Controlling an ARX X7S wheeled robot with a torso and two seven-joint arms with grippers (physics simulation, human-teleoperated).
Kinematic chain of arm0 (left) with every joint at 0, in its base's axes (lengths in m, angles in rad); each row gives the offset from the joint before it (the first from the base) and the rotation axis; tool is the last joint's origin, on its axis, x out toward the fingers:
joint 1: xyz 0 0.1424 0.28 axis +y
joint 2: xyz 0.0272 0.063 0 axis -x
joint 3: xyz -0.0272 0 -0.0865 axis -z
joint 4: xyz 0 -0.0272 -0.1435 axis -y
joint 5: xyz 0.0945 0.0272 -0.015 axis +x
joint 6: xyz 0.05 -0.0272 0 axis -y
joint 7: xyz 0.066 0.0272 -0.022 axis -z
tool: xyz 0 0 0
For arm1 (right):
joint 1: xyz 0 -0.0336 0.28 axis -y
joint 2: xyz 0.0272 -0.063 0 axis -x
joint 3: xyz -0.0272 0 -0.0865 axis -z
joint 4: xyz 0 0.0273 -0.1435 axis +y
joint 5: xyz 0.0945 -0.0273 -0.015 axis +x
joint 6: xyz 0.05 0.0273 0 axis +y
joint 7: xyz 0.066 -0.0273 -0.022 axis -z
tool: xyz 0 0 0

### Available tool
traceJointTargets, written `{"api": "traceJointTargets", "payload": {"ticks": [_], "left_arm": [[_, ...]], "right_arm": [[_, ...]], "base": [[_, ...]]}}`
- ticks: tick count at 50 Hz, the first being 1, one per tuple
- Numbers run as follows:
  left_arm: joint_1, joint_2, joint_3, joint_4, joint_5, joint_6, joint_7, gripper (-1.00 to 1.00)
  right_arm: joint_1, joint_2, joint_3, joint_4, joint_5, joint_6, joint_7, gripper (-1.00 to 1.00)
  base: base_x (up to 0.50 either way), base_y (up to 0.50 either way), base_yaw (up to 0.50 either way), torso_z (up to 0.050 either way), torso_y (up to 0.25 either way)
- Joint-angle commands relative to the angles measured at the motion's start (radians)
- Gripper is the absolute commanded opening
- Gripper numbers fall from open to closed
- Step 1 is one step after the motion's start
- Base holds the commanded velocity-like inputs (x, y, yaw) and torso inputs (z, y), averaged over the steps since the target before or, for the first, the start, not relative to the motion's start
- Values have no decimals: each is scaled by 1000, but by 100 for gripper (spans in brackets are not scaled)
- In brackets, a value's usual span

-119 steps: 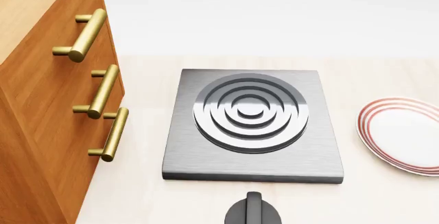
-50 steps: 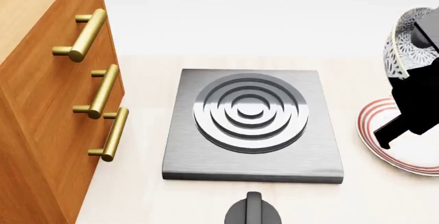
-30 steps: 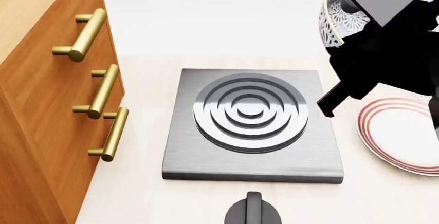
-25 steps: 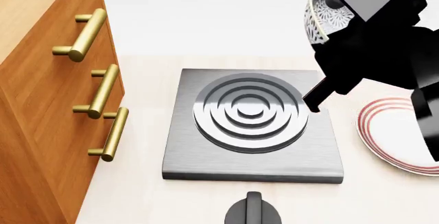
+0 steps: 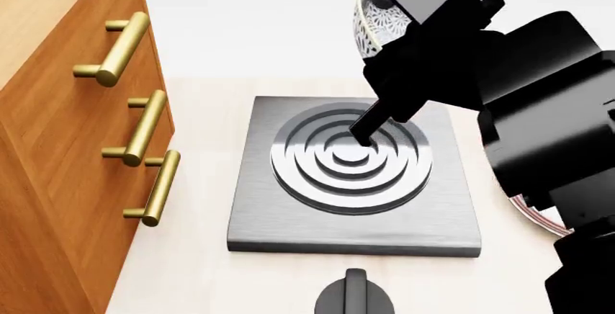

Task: Put the bowl on the stove.

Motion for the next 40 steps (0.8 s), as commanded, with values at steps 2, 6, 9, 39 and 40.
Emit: {"api": "traceJointTargets", "payload": {"ticks": [2,6,9,39,40], "left_arm": [[1,0,0,-1,1,2,0,100],[1,0,0,-1,1,2,0,100],[1,0,0,-1,1,2,0,100],[9,-3,-11,-6,-5,8,-2,100],[9,-3,-11,-6,-5,9,-2,100]], "right_arm": [[7,-31,1,21,-8,-32,8,-100],[7,-31,0,21,-8,-32,8,-100],[7,-31,0,21,-7,-32,9,-100],[170,-354,98,866,-226,-441,-102,-100],[169,-356,108,866,-234,-435,-104,-100]], "base": [[0,0,0,0,0],[0,0,0,0,0],[0,0,0,0,0],[0,0,0,0,1],[0,0,0,0,0]]}}
